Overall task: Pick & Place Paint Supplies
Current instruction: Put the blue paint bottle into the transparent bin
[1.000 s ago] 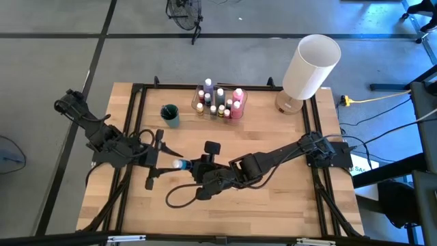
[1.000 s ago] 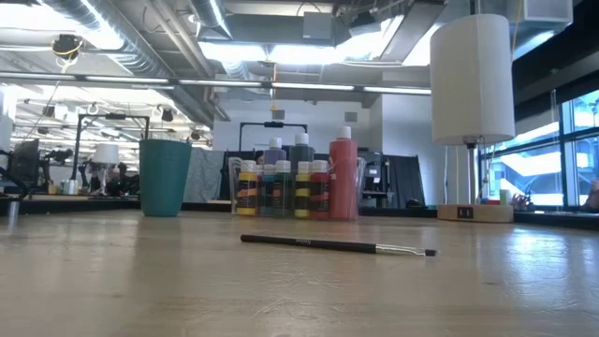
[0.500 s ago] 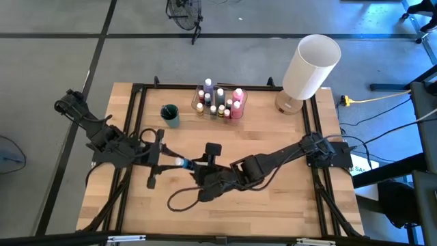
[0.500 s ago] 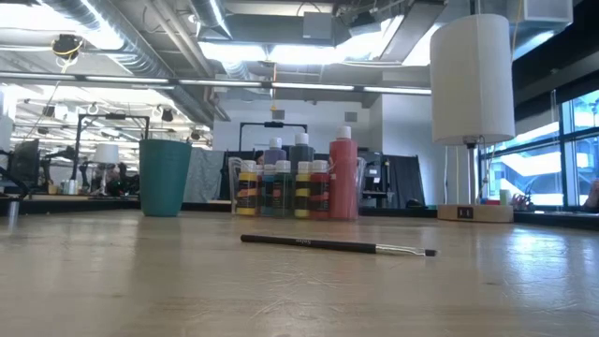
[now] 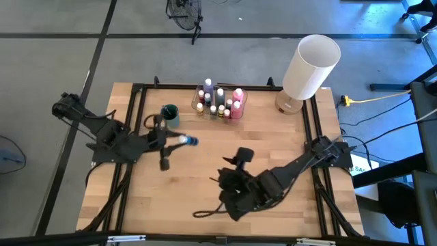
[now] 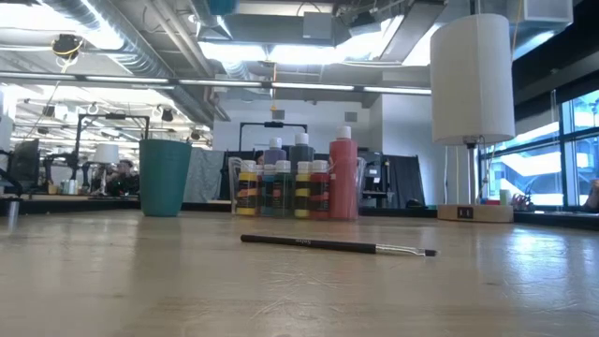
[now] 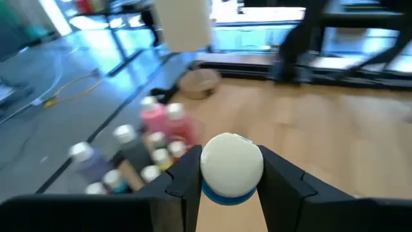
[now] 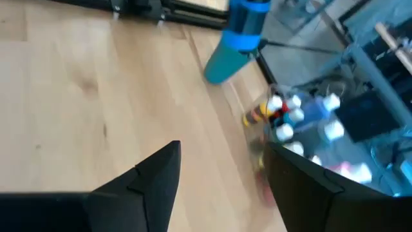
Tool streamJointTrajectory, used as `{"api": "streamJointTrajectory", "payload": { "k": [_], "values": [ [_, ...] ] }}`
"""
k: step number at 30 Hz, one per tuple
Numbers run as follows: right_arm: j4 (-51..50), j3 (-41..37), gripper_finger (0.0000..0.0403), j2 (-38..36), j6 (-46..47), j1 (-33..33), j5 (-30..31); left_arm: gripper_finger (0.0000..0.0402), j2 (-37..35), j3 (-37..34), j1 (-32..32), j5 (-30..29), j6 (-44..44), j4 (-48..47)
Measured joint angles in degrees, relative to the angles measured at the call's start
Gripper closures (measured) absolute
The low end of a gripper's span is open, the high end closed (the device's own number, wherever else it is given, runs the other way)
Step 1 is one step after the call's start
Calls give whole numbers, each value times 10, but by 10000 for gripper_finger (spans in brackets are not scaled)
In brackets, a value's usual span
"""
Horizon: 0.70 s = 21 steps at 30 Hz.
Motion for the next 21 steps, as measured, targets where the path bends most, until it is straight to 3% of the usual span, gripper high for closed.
{"api": "streamJointTrajectory", "payload": {
  "k": [7, 14, 21],
  "values": [
    [-54, 0, 181, 1, 71, 21, 9, 287, 16, 0, 182, 119, 13, 7],
    [-72, 0, 181, 1, 93, 39, 10, 287, 89, 0, 319, 285, 40, 77],
    [-72, 0, 181, 1, 95, 55, 22, 281, 157, 0, 396, 312, 59, 81]
  ]
}}
